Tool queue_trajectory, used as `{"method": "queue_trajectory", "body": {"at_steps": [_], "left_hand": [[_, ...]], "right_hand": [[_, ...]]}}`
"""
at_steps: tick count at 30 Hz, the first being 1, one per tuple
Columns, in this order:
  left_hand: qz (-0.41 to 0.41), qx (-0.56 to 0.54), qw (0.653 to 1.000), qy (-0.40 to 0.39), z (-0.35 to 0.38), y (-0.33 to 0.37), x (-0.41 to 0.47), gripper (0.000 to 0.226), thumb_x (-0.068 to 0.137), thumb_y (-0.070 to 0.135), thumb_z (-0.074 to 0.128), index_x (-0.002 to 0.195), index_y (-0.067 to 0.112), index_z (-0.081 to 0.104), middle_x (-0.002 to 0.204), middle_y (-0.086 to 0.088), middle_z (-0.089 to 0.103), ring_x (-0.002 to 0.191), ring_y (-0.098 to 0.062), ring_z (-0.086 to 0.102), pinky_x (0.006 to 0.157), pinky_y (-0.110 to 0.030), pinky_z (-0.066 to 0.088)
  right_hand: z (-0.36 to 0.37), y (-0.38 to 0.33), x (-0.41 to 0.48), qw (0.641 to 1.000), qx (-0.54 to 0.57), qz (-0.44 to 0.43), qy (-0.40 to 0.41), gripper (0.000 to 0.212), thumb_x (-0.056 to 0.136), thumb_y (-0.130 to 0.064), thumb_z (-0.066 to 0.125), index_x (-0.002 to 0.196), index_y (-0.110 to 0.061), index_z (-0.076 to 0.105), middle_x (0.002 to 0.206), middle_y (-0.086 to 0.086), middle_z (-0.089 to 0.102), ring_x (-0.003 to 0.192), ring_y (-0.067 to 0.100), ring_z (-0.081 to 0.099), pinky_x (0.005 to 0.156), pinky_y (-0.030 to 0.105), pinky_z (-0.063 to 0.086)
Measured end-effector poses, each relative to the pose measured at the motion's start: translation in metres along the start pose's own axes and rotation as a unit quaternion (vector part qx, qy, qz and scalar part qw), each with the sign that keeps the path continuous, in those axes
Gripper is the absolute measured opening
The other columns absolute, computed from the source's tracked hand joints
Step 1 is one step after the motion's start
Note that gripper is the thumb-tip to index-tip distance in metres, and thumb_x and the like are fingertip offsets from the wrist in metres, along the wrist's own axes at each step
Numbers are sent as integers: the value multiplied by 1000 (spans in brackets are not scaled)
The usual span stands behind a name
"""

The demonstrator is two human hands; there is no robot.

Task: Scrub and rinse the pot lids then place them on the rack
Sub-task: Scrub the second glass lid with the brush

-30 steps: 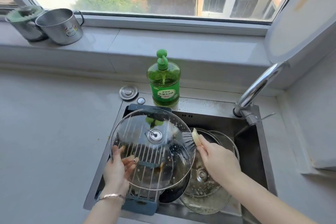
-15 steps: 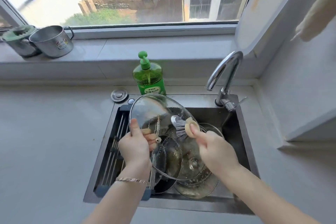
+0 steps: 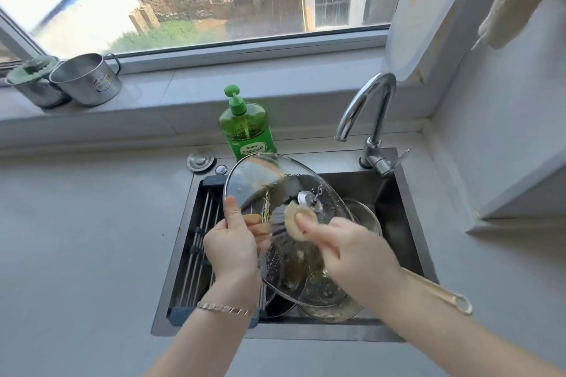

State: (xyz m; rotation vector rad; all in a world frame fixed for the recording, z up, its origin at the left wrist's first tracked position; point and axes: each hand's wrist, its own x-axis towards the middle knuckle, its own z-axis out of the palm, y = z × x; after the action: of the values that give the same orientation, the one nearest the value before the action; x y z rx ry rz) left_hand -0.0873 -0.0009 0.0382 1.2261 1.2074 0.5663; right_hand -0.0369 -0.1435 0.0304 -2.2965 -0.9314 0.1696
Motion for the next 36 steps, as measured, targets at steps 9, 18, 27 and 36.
{"method": "queue_trajectory", "body": {"at_steps": [9, 18, 27, 36], "left_hand": [[-6, 1, 1000, 18, -3, -1, -6, 55, 94, 47, 46, 61, 5, 63, 44, -2, 61, 37, -13, 56, 45, -23, 49], [-45, -33, 998, 23, -4, 7, -9, 54, 98, 43, 41, 65, 6, 61, 39, -1, 58, 37, -14, 53, 44, -23, 44], [-43, -57, 997, 42, -1, 13, -4, 52, 97, 44, 44, 66, 5, 60, 37, 0, 57, 29, -8, 51, 36, -16, 43], [-77, -70, 991, 88, 2, 14, -7, 53, 97, 45, 43, 65, 7, 60, 34, 3, 55, 25, -7, 48, 29, -13, 37]], "right_hand": [[-4, 2, 14, 999, 17, 17, -24, 40, 95, -27, 40, 128, -48, 49, 75, -8, 51, 59, 12, 42, 54, 25, 37], [-8, 18, 4, 999, 25, 39, -25, 41, 96, -24, 42, 128, -49, 48, 76, -5, 54, 53, 6, 37, 48, 17, 23], [-17, 53, -5, 992, 42, 110, -43, 39, 97, -25, 44, 125, -52, 49, 71, -13, 54, 57, 8, 44, 50, 19, 30], [-12, 53, -16, 994, 18, 107, -28, 42, 97, -26, 43, 128, -54, 44, 80, -6, 57, 68, 13, 47, 52, 22, 29]]}}
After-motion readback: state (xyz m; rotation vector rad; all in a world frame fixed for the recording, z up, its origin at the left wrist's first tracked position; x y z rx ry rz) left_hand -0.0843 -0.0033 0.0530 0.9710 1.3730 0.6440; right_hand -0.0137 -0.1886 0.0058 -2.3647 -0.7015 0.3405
